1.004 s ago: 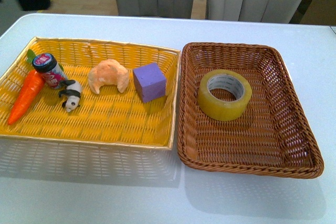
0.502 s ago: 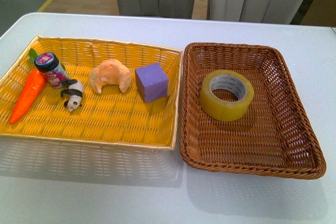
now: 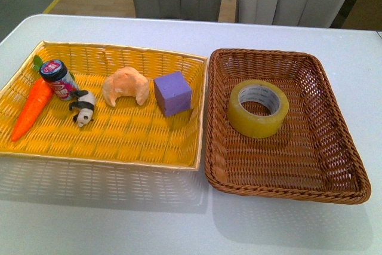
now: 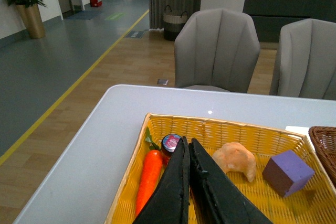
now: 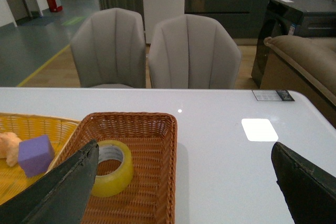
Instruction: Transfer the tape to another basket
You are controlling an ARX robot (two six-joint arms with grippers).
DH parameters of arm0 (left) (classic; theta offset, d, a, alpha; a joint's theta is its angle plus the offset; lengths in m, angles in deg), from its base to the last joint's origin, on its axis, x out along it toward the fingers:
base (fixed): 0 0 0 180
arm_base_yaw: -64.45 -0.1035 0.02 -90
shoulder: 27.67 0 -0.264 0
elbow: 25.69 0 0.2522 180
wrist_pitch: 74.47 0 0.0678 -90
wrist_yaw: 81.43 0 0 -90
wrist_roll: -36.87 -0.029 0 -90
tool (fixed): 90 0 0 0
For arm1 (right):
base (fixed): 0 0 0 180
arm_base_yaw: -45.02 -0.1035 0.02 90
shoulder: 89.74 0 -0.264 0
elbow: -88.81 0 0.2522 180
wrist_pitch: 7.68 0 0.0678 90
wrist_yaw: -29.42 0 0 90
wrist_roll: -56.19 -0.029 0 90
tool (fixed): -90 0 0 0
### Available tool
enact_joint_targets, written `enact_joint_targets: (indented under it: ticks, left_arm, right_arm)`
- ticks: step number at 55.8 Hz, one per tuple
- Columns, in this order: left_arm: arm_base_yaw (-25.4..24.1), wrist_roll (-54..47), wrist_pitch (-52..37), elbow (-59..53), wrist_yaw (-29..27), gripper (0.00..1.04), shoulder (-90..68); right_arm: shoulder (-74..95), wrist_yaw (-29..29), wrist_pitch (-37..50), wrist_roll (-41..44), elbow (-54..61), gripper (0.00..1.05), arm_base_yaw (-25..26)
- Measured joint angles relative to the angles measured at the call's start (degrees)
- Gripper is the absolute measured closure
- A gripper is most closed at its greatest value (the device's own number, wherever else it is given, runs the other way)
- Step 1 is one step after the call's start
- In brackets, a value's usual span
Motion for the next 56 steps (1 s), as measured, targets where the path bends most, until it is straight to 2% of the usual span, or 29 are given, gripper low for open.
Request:
enact_joint_targets:
  ticks: [28, 56]
  left_arm:
    - [-0.02, 0.0, 17.05, -0.46, 0.48, 1.03, 18.71]
    - [-0.02, 0.0, 28.33, -0.46, 0.48, 1.03, 30.23]
  right_arm:
    - [0.0, 0.02, 0.0, 0.0, 0.0, 0.09, 0.0]
    - [0.0, 0.0, 0.0, 0.0, 0.0, 0.09, 0.0]
